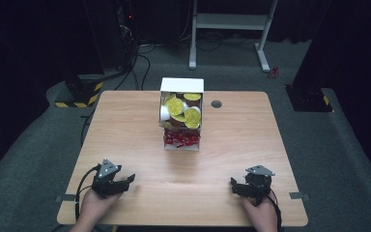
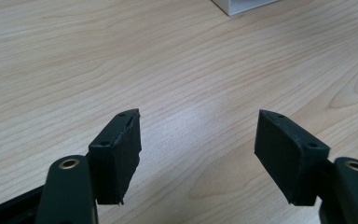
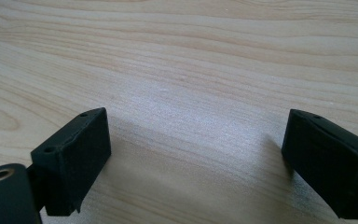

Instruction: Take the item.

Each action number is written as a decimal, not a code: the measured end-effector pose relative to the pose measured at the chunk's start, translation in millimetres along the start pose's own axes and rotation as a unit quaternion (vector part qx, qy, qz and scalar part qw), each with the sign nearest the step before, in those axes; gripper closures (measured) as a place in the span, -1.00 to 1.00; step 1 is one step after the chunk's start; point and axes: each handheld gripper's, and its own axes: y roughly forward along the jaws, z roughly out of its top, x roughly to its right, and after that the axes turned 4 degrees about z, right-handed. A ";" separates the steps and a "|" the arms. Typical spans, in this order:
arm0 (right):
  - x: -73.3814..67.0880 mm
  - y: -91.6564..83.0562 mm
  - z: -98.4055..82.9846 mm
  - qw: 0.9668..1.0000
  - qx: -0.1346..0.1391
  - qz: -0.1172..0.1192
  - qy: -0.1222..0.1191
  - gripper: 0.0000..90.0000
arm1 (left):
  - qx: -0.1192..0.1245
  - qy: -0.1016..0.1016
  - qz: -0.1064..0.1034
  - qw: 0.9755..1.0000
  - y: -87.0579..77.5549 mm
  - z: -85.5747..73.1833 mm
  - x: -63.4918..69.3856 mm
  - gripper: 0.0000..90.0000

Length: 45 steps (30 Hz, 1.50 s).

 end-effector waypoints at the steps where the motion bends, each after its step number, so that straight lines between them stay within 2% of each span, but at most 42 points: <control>1: 0.1 -0.1 -0.1 1.000 0.000 0.001 -0.001 -0.82 | 0.001 0.000 -0.001 1.000 0.4 2.0 0.9 -0.29; 13: 0.7 -0.7 -0.7 1.000 0.000 0.004 -0.005 -0.82 | 0.030 0.001 -0.005 1.000 1.1 26.5 6.3 -0.27; 19: 0.7 -0.8 -0.6 1.000 0.000 0.004 -0.005 -0.82 | 0.030 0.004 -0.010 1.000 3.7 33.0 10.7 -0.27; 20: 0.9 -0.9 -0.7 1.000 0.000 0.005 -0.006 -0.82 | 0.031 0.010 -0.009 0.999 4.5 35.1 12.0 -0.27; 28: 1.5 -1.5 -0.8 1.000 -0.002 0.010 -0.007 -0.82 | 0.038 0.008 -0.018 0.999 6.5 45.4 20.9 -0.28; 29: 1.7 -1.3 -0.7 1.000 -0.002 0.011 -0.008 -0.83 | 0.040 0.015 -0.020 0.999 6.4 49.3 22.9 -0.28; 33: 1.7 -1.3 -0.9 1.000 -0.002 0.011 -0.008 -0.82 | 0.044 0.019 -0.022 0.999 7.4 55.1 26.3 -0.28; 45: 1.5 -2.2 -2.0 1.000 -0.001 0.012 -0.010 -0.82 | 0.054 0.021 -0.035 0.998 10.0 73.1 33.7 -0.27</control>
